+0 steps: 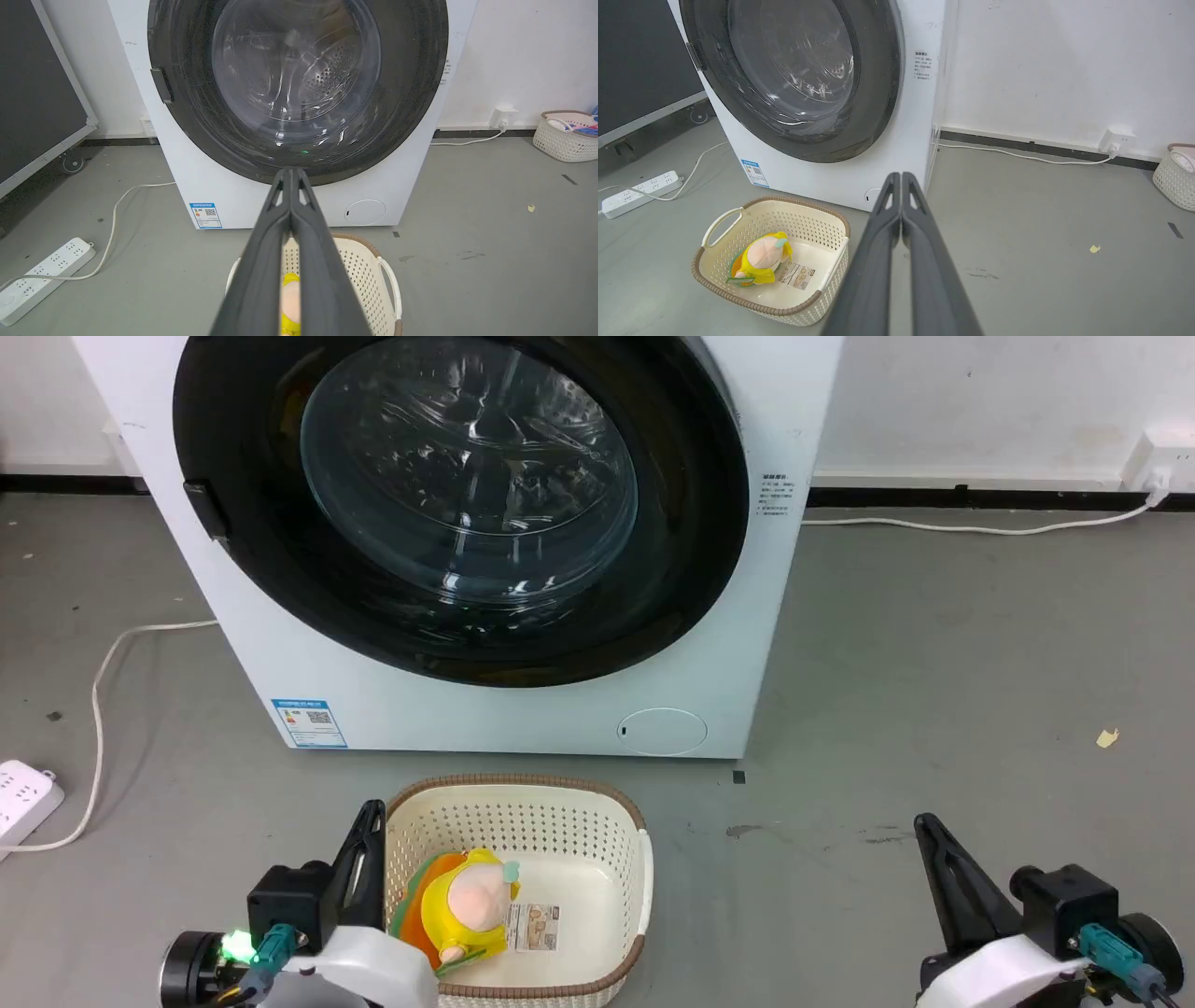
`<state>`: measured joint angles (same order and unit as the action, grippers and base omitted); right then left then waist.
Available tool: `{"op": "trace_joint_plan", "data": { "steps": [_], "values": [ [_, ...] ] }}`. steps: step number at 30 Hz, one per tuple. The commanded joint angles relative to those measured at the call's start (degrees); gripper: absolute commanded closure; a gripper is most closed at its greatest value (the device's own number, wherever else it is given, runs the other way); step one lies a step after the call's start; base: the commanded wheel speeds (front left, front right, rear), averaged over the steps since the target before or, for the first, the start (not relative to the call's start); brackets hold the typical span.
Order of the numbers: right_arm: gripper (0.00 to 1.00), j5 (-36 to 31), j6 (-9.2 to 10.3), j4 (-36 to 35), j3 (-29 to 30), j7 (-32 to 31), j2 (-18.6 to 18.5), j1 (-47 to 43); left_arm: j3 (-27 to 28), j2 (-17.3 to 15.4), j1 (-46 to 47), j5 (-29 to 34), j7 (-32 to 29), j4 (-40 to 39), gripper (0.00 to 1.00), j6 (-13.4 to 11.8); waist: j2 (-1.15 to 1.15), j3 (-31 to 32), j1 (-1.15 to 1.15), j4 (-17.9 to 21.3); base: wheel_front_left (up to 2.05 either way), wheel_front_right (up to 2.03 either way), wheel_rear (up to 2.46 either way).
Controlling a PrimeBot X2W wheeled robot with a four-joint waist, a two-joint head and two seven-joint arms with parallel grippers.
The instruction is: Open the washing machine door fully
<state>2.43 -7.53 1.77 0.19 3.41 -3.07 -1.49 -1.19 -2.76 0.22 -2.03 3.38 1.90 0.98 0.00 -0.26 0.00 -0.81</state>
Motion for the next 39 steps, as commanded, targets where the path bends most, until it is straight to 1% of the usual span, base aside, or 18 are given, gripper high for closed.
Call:
{"op": "trace_joint_plan", "data": {
  "steps": [1, 27, 39],
  "values": [
    [1.00, -0.65, 0.03, -0.46, -0.05, -0.34, 0.16, 1.06, 0.17, -0.09, -0.17, 0.64, -0.33, -0.44, 1.00, -0.44, 0.00, 0.01, 0.00, 0.04, 0.00, 0.00, 0.00],
    [1.00, -2.43, 0.04, -1.77, -0.19, -3.40, 0.19, 1.48, 1.19, -0.11, -0.22, 2.02, -3.37, -1.89, 1.00, -0.98, 0.00, 0.26, 0.00, 0.81, 0.00, 0.00, 0.00],
    [1.00, -2.43, 0.04, -1.77, -0.19, -3.41, 0.19, 1.49, 1.19, -0.11, -0.22, 2.03, -3.38, -1.90, 1.00, -0.98, 0.00, 0.26, 0.00, 0.81, 0.00, 0.00, 0.00]
  ]
}}
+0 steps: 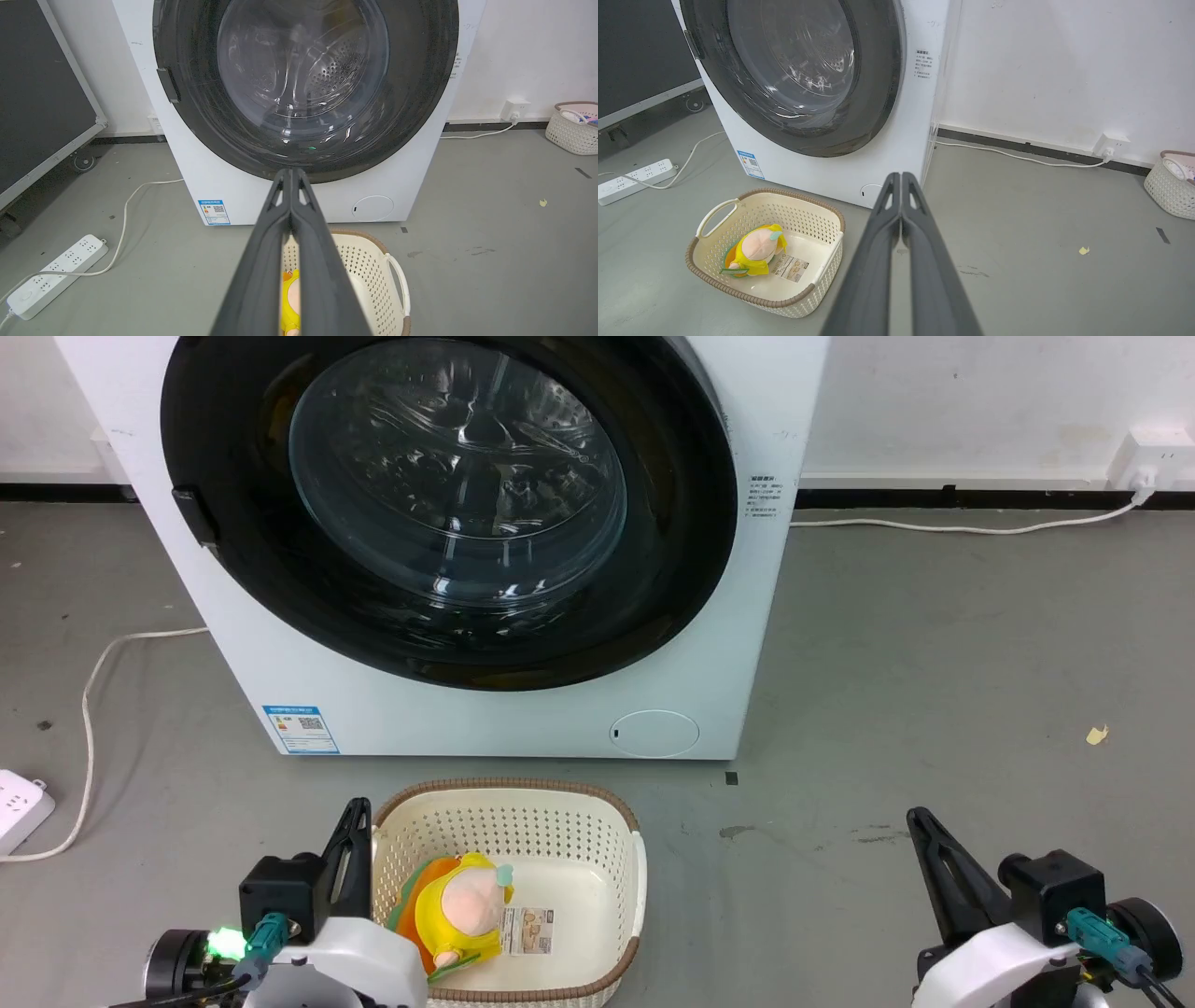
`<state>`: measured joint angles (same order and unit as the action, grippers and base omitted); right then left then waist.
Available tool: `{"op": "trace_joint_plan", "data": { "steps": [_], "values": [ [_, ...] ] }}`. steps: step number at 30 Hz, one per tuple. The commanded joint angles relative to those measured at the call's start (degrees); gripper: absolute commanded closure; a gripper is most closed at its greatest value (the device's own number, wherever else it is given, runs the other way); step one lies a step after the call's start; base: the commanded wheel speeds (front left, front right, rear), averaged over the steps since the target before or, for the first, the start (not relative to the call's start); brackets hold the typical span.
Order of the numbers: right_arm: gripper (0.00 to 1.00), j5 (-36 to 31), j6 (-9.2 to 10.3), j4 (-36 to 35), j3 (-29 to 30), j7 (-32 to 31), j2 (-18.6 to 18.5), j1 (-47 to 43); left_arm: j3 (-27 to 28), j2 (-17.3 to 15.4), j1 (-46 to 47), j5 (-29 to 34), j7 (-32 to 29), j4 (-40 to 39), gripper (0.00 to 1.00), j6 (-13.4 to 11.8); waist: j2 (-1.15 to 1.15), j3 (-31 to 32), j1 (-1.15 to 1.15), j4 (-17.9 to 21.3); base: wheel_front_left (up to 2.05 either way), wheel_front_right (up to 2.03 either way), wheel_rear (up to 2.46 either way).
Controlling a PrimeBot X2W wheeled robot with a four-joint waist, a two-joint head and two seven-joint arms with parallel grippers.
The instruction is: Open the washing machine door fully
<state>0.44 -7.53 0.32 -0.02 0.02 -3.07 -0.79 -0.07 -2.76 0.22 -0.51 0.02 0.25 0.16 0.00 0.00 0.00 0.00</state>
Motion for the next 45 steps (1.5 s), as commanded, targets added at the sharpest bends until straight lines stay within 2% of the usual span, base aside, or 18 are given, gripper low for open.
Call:
{"op": "trace_joint_plan", "data": {
  "steps": [1, 45],
  "values": [
    [1.00, -0.44, 0.04, -0.32, 0.02, -0.02, 0.19, 0.79, 0.07, -0.11, -0.22, 0.51, -0.02, -0.25, 1.00, -0.16, 0.00, 0.00, 0.00, 0.00, 0.00, 0.00, 0.00],
    [1.00, -0.44, 0.04, -0.32, 0.02, -0.02, 0.19, 0.79, 0.07, -0.11, -0.22, 0.51, -0.02, -0.25, 1.00, -0.16, 0.00, 0.00, 0.00, 0.00, 0.00, 0.00, 0.00]
  ]
}}
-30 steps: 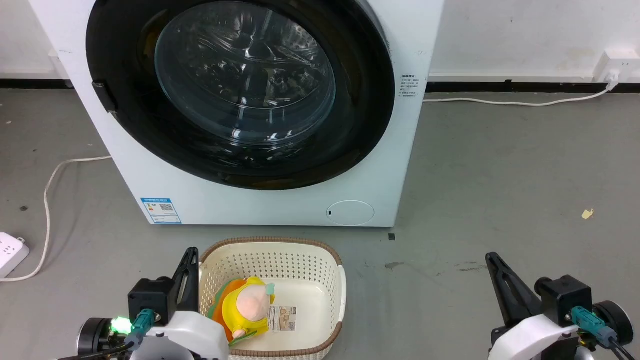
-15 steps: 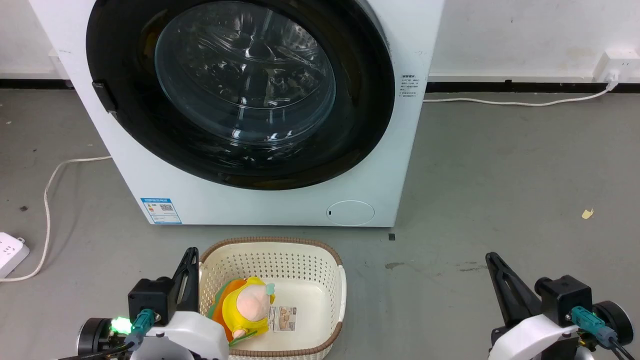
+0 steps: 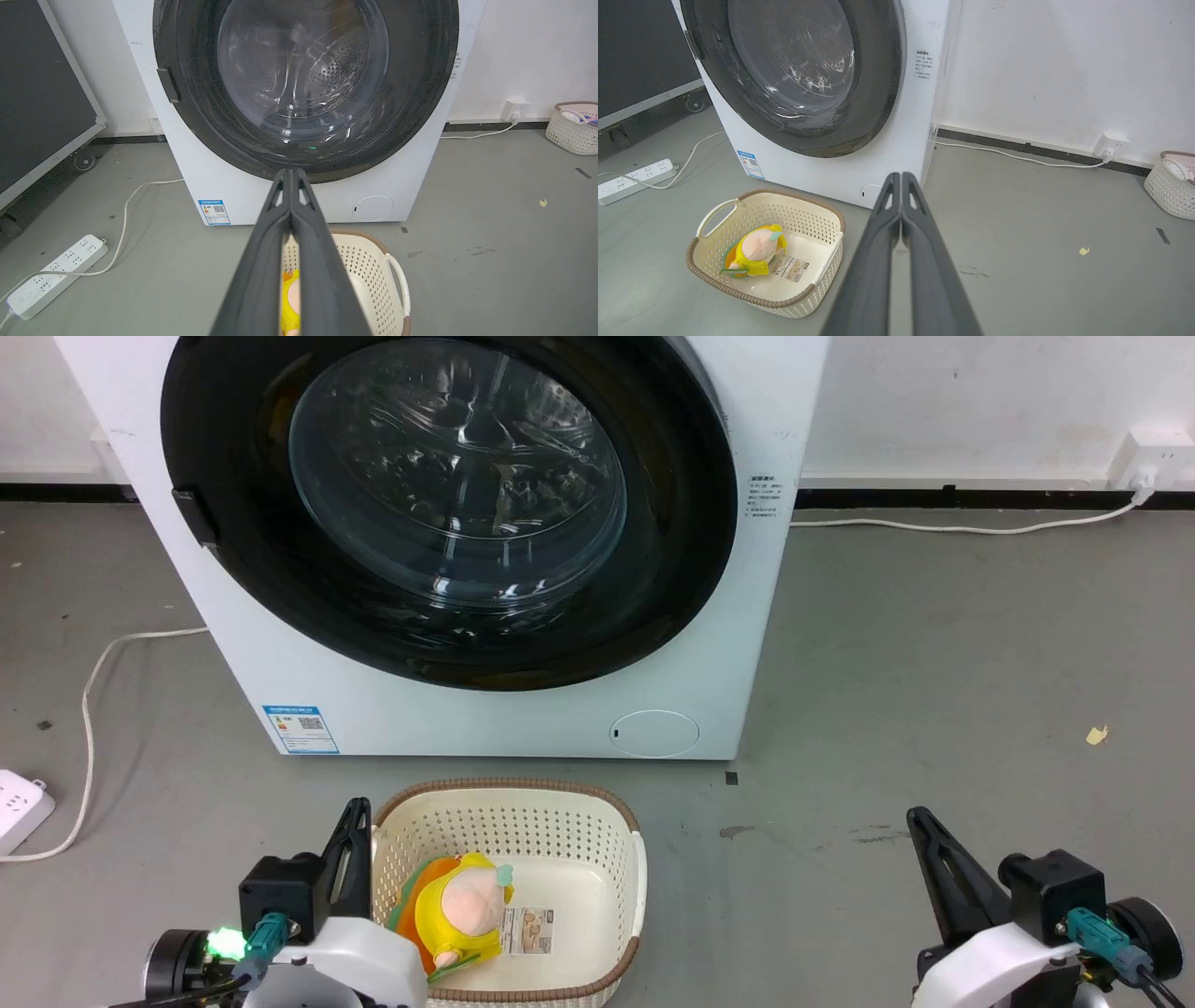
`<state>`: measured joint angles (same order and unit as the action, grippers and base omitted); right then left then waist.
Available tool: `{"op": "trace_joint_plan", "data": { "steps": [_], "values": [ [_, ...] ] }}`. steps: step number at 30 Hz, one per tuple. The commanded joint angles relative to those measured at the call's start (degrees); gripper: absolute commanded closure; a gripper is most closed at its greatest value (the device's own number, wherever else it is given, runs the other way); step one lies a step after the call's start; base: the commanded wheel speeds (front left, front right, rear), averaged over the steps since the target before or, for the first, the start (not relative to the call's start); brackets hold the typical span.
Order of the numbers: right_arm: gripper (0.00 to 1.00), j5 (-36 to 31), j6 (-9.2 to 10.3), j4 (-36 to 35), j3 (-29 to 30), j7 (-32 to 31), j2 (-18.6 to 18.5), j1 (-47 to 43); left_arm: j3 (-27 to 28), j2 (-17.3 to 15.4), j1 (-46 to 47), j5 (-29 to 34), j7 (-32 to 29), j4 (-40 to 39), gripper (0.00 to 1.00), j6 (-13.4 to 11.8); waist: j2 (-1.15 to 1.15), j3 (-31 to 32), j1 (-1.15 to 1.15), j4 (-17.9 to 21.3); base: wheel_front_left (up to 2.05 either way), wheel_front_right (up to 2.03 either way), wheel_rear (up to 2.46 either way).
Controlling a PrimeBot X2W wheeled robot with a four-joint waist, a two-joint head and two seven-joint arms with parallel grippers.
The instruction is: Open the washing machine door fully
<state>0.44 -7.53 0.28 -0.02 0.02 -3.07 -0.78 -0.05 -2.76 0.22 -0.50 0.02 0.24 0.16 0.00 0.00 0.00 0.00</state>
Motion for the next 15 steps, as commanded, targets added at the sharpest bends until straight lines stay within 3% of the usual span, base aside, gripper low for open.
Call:
{"op": "trace_joint_plan", "data": {
  "steps": [1, 15],
  "values": [
    [1.00, -0.44, 0.04, -0.28, 0.02, -0.02, 0.19, 0.78, 0.05, -0.11, -0.22, 0.50, -0.02, -0.24, 1.00, -0.16, 0.00, 0.00, 0.00, 0.00, 0.00, 0.00, 0.00],
    [1.00, -0.44, 0.04, -0.28, 0.02, -0.02, 0.19, 0.78, 0.05, -0.11, -0.22, 0.50, -0.02, -0.24, 1.00, -0.16, 0.00, 0.00, 0.00, 0.00, 0.00, 0.00, 0.00]
  ]
}}
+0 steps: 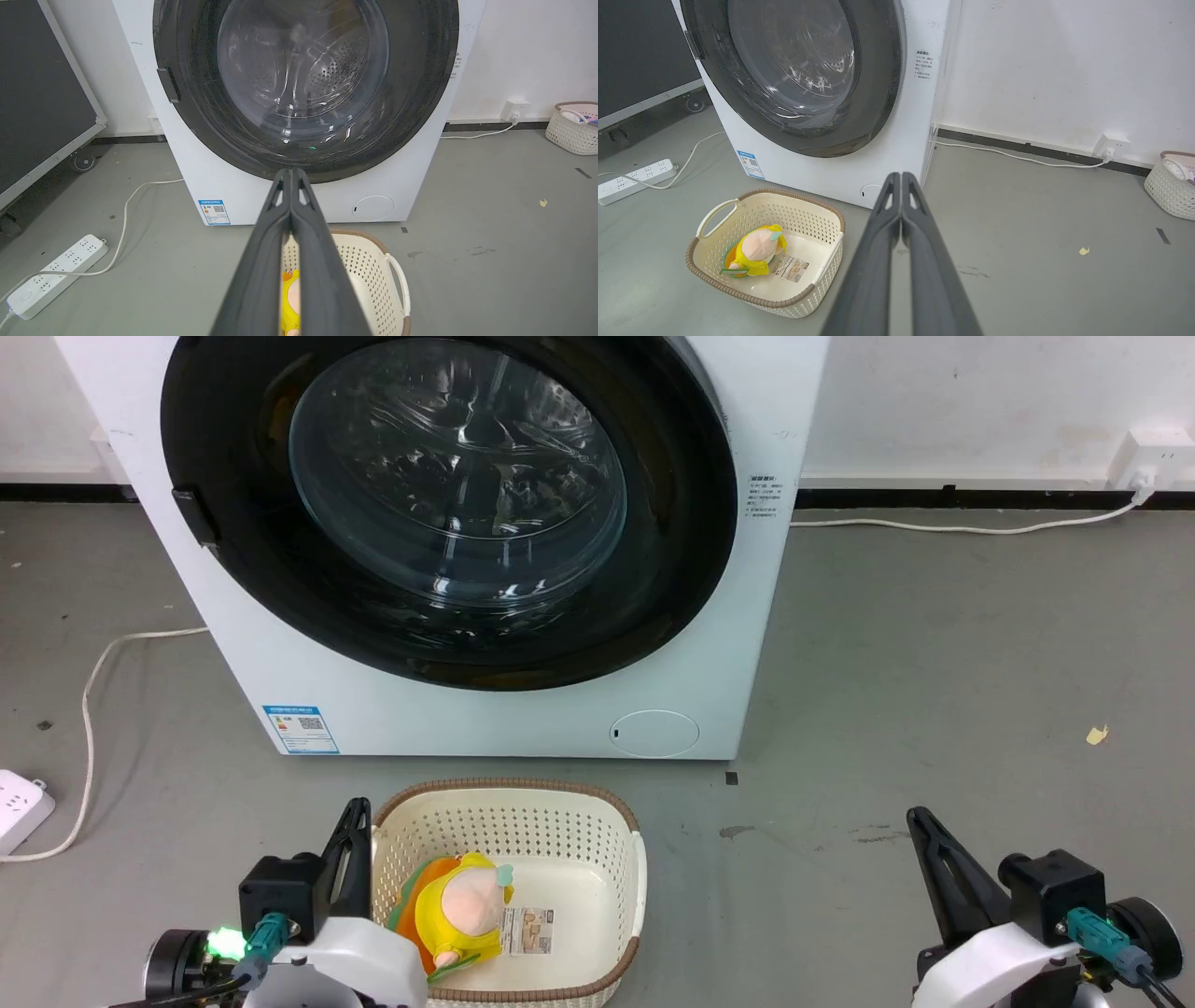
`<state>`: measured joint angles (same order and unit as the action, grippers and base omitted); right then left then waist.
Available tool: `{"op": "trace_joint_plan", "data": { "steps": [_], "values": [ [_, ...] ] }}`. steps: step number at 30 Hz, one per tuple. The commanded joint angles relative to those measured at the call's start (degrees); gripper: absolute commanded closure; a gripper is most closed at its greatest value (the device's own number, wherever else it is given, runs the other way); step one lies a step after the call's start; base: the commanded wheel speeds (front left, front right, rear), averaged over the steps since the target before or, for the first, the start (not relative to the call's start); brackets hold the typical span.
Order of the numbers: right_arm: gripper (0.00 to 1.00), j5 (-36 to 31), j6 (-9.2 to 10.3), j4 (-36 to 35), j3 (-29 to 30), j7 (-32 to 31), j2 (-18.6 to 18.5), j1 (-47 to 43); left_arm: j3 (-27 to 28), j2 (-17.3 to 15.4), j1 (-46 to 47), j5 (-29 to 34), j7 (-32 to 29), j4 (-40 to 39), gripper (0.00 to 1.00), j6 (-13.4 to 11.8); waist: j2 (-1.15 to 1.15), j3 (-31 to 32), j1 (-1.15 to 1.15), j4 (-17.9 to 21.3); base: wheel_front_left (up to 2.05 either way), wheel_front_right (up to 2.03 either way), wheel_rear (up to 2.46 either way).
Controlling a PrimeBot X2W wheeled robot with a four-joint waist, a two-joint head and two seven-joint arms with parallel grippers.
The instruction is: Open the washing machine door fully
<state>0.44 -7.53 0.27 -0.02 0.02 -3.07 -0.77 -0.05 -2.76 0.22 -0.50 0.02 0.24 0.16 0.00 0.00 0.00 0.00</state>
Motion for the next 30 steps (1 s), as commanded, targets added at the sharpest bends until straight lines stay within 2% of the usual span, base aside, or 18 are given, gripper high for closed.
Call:
{"op": "trace_joint_plan", "data": {
  "steps": [1, 24, 25, 30],
  "values": [
    [1.00, -0.44, 0.04, -0.27, 0.02, -0.02, 0.19, 0.77, 0.05, -0.11, -0.22, 0.50, -0.02, -0.24, 1.00, -0.16, 0.00, 0.00, 0.00, 0.00, 0.00, 0.00, 0.00],
    [1.00, -0.44, 0.04, -0.27, 0.02, -0.02, 0.19, 0.77, 0.05, -0.11, -0.22, 0.50, -0.02, -0.24, 1.00, -0.16, 0.00, 0.00, 0.00, 0.00, 0.00, 0.00, 0.00],
    [0.00, 0.02, 0.00, 0.01, -0.01, 0.00, 0.00, -0.01, 0.00, 0.00, 0.00, -0.03, 0.00, 0.01, 0.00, 0.01, 0.00, 0.00, 0.00, 0.00, 0.00, 0.00, 0.00],
    [0.00, 0.31, 0.00, 0.07, -0.05, 0.20, 0.00, -0.08, -0.13, 0.01, 0.01, -0.17, 0.20, 0.13, 0.00, -0.02, 0.00, 0.02, 0.00, 0.01, 0.00, 0.00, 0.00]
  ]
}}
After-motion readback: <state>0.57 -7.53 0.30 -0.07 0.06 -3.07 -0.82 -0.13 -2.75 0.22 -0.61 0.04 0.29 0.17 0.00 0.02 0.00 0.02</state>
